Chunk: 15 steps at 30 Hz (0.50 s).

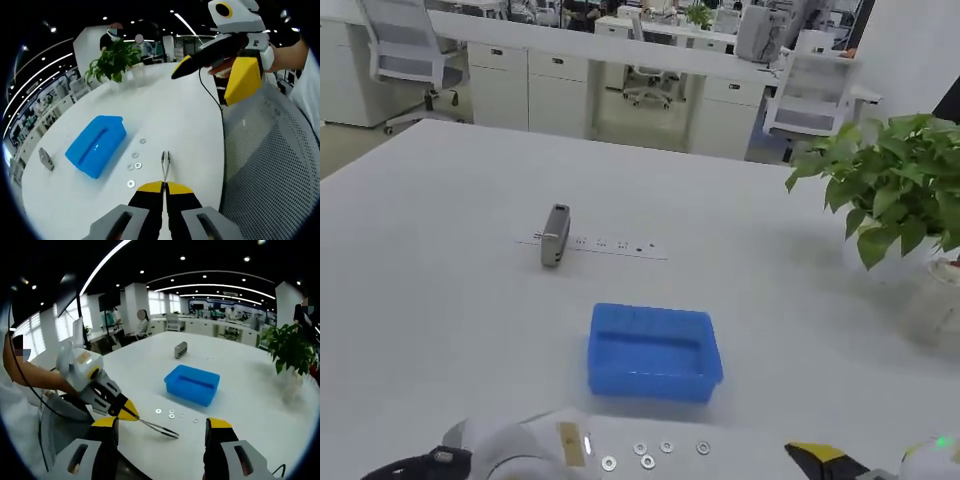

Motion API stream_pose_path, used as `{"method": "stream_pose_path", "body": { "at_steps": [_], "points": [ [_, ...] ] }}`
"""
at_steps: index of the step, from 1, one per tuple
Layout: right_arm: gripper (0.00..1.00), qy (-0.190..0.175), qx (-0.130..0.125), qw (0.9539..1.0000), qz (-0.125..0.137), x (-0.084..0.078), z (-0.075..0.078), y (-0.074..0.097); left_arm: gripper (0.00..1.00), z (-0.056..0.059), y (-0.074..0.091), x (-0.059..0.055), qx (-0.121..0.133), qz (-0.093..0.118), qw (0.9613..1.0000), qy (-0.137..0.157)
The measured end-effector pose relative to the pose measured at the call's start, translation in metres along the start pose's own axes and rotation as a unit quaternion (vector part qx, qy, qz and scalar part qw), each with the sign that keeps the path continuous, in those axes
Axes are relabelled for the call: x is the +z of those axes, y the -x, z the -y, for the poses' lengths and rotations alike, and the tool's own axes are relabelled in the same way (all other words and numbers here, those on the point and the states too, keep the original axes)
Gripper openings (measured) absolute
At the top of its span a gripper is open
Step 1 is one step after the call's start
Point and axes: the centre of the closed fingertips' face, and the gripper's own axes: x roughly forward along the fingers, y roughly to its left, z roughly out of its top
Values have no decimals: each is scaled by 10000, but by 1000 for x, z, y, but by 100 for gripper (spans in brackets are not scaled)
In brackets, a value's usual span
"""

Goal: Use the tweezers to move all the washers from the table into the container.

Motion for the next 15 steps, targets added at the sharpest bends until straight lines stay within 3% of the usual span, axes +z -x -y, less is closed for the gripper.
{"method": "stream_pose_path", "body": {
  "at_steps": [3,6,11,15],
  "points": [
    [47,86,231,9996,-136,-5,-12,-2,0,2,10,11,90,216,9997,94],
    [43,375,344,9981,-343,-13,-20,-8,0,3,21,20,170,397,9989,187],
    [26,671,685,9933,-650,-26,-33,-20,0,5,31,22,272,442,9986,122],
    [21,1103,1043,9849,-833,-33,-46,-34,0,8,40,24,245,421,9988,-28]
  ]
}}
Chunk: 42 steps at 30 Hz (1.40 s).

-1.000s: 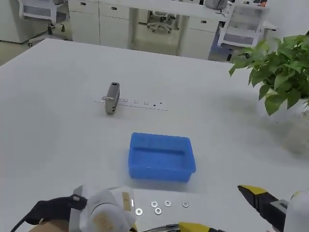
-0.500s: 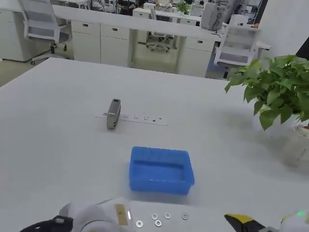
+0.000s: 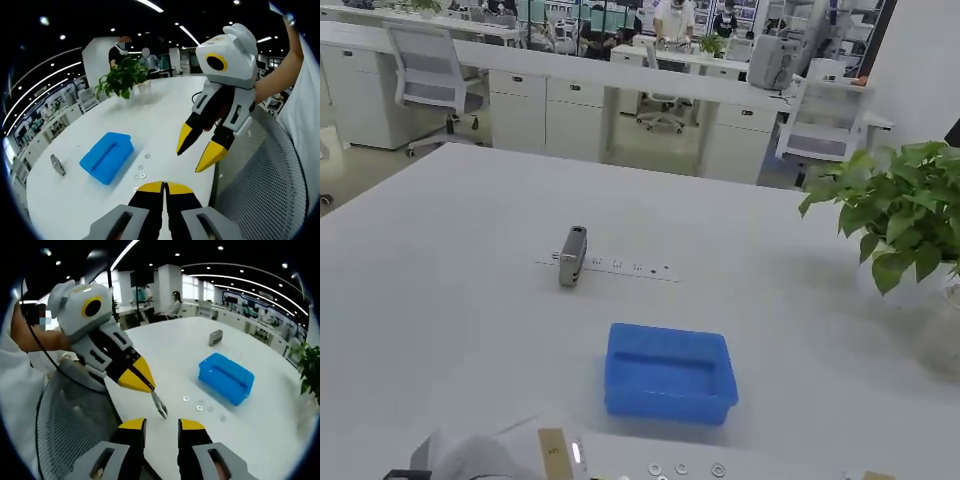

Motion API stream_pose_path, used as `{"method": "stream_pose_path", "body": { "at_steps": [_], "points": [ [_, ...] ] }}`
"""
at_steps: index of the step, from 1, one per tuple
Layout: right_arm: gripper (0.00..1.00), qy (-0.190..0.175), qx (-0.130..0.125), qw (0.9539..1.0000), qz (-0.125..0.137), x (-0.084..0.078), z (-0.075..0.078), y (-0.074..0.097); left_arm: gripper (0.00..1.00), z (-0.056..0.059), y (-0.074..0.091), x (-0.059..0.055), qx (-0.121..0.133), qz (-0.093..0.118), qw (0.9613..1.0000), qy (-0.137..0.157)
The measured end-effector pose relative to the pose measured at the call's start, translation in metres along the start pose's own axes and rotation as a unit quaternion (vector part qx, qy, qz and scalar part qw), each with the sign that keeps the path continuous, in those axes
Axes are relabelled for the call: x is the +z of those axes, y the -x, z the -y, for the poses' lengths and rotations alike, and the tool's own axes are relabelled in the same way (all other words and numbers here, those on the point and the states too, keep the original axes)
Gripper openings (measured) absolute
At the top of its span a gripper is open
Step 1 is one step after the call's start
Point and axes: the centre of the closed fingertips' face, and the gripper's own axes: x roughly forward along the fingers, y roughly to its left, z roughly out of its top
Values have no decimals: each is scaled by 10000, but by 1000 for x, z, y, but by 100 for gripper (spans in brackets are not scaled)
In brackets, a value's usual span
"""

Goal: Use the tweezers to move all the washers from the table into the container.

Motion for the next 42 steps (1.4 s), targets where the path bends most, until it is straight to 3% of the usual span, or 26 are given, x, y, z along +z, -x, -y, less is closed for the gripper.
{"method": "stream_pose_path", "body": {
  "at_steps": [3,6,10,13,22,29,34,36,38,40,42],
  "points": [
    [21,438,217,9987,-131,1,-5,-13,0,3,7,0,-107,-67,9997,-193],
    [23,816,539,9950,-206,7,-13,-21,0,8,17,9,-302,-18,9987,-400],
    [22,1046,786,9914,-29,22,-22,-21,0,17,32,22,-601,-9,9968,-531],
    [20,1182,979,9881,-26,25,-30,-21,0,19,39,31,-677,65,9960,-571],
    [9,1815,1038,9779,51,34,-37,-22,0,23,47,44,-795,131,9942,-712],
    [5,1914,963,9768,77,37,-35,-22,0,22,50,47,-802,158,9937,-762],
    [3,1952,887,9767,-23,35,-31,-23,0,17,46,46,-500,343,9952,-764],
    [3,1818,873,9794,47,37,-28,-24,2,13,44,46,-304,484,9971,-503],
    [3,1639,842,9828,111,40,-26,-26,15,6,43,46,-36,702,9974,-177],
    [3,1520,809,9850,147,42,-23,-29,21,-3,45,44,284,874,9956,155],
    [3,1383,717,9875,221,45,-18,-32,27,-13,49,38,655,1026,9915,461]
  ]
}}
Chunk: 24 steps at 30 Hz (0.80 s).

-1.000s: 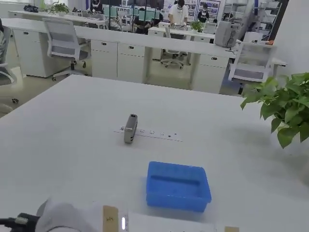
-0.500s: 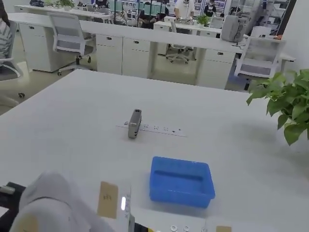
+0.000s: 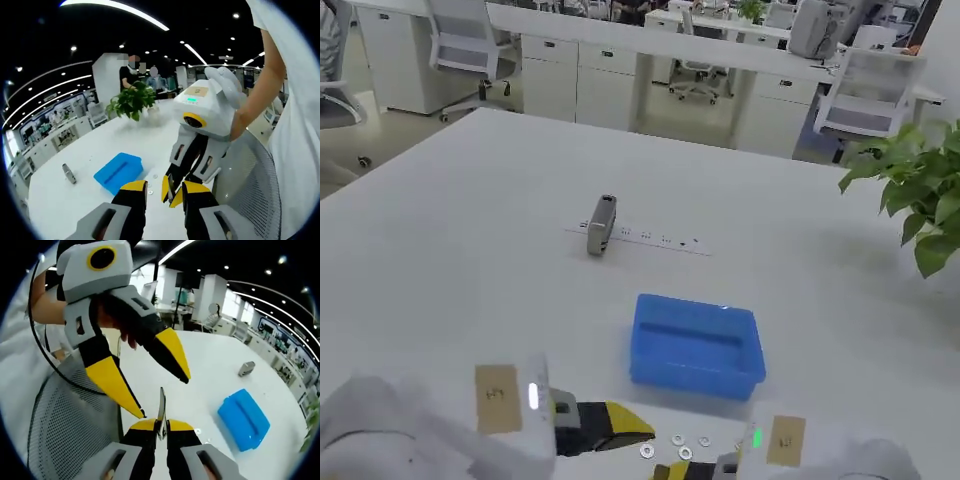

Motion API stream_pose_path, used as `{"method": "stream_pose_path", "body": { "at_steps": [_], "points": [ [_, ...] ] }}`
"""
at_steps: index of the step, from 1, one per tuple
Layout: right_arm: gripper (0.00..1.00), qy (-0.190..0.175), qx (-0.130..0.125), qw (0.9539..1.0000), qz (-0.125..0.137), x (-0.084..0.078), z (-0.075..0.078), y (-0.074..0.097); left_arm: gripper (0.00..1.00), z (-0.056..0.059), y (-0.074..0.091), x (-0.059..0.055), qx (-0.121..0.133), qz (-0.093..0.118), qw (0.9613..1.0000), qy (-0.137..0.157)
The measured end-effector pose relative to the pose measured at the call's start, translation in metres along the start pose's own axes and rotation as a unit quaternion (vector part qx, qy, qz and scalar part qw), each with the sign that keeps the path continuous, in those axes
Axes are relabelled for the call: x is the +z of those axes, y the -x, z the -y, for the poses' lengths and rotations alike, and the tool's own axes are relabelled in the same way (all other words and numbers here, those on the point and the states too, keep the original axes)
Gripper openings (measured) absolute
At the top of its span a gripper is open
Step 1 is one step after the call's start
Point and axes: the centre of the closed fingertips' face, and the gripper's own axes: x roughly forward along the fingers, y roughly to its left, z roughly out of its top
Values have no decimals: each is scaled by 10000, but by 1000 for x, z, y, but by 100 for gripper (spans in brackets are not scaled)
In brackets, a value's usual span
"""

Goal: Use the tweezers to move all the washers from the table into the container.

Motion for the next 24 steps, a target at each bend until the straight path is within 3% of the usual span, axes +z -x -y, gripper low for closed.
{"method": "stream_pose_path", "body": {
  "at_steps": [2,5,7,8,9,12,16,19,22,24],
  "points": [
    [3,-312,-117,9994,133,3,8,-2,31,-10,5,-8,345,16,9992,225],
    [3,-695,-171,9971,260,6,19,-6,41,-33,15,-24,1062,88,9924,612],
    [3,-714,-283,9967,256,6,30,-7,42,-53,25,-38,1693,-35,9836,628],
    [3,-730,-351,9965,230,5,35,-8,40,-62,31,-51,2007,-246,9768,710],
    [3,-758,-458,9959,205,3,43,-10,41,-64,33,-58,2079,-368,9742,798],
    [3,-835,-551,9947,218,0,56,-11,47,-74,43,-68,2449,-389,9642,941],
    [4,-1020,-718,9919,250,-8,75,-13,58,-71,44,-76,2532,-369,9588,1229],
    [4,-1183,-782,9896,256,-14,84,-17,64,-68,46,-88,2693,-525,9516,1389],
    [4,-1268,-808,9882,277,-20,91,-21,72,-68,46,-92,2814,-583,9485,1334],
    [4,-1330,-786,9876,283,-22,93,-26,78,-70,45,-90,2856,-510,9486,1266]
  ]
}}
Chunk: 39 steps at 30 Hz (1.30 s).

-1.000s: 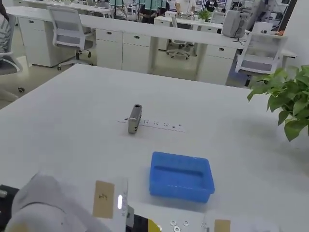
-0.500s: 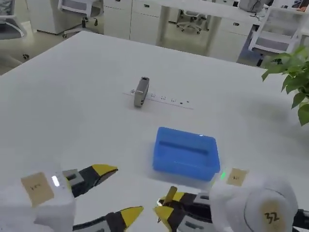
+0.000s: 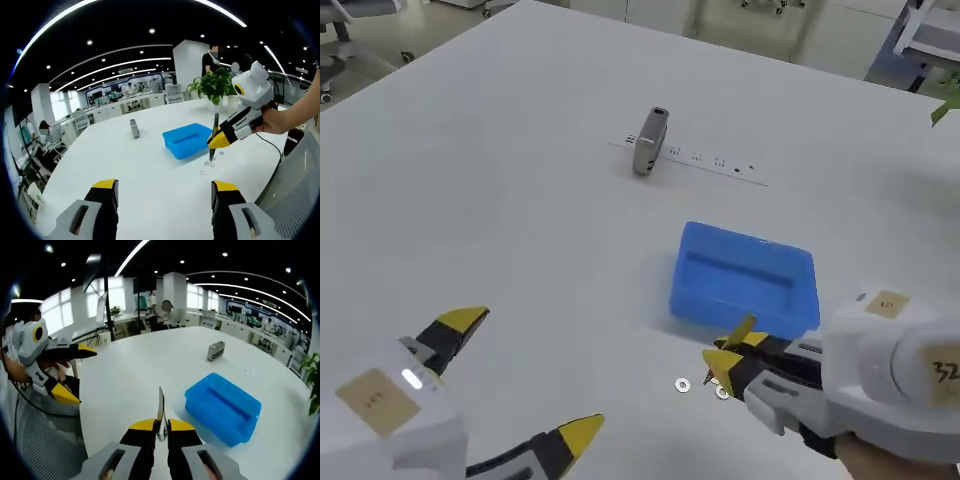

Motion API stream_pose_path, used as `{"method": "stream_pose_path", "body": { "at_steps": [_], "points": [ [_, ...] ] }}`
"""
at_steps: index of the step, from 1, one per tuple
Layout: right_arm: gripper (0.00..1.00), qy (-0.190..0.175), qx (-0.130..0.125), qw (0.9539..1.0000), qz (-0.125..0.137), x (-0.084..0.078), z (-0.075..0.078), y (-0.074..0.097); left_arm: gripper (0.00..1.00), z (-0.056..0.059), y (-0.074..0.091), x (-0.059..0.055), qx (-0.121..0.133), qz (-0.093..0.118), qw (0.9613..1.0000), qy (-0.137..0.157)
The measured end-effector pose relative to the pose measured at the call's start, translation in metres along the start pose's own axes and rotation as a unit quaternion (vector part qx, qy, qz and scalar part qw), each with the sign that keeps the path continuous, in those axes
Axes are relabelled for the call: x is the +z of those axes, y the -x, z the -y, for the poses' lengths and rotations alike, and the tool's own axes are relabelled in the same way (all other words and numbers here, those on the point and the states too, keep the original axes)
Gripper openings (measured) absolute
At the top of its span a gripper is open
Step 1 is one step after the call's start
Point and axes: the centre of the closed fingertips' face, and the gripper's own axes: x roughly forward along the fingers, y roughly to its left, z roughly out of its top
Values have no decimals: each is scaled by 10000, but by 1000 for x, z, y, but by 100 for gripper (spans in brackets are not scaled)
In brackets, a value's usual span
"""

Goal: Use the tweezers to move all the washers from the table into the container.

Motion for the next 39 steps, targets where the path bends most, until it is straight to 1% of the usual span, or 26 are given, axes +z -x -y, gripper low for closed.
{"method": "stream_pose_path", "body": {
  "at_steps": [2,3,5,6,9,12,15,17,20,23,29,33,36,39],
  "points": [
    [4,-38,16,10000,-4,-2,1,-5,82,1,-2,1,-35,41,10000,14],
    [4,-44,17,10000,0,-2,2,-7,85,3,-4,-1,-42,26,10000,-8],
    [4,-52,33,10000,7,-3,4,-11,90,4,-5,-7,-43,-78,9999,-108],
    [5,-99,76,9999,-14,-5,4,-15,90,4,-6,-8,-42,-107,9998,-131],
    [4,-170,68,9998,-1,-7,8,-22,91,5,-8,-11,-58,-189,9997,-158],
    [4,-207,68,9998,-3,-9,10,-28,93,3,-8,-15,-63,-260,9996,-116],
    [5,-264,118,9996,-33,-12,10,-33,92,2,-8,-16,-43,-275,9995,-120],
    [5,-283,155,9995,-44,-12,8,-34,92,1,-8,-17,-12,-320,9993,-179],
    [5,-184,162,9997,-52,-10,7,-36,92,1,-8,-17,4,-315,9993,-186],
    [5,-171,211,9996,-90,-11,6,-37,92,1,-8,-18,3,-347,9992,-182],
    [5,-44,187,9997,-172,-14,7,-37,91,0,-8,-18,38,-359,9992,-192],
    [5,-40,207,9996,-203,-16,8,-37,91,0,-7,-15,78,-324,9992,-211],
    [5,-67,220,9995,-212,-16,9,-37,92,1,-8,-17,73,-393,9989,-254],
    [5,-124,234,9994,-203,-16,8,-36,92,1,-8,-16,67,-383,9989,-254]
  ]
}}
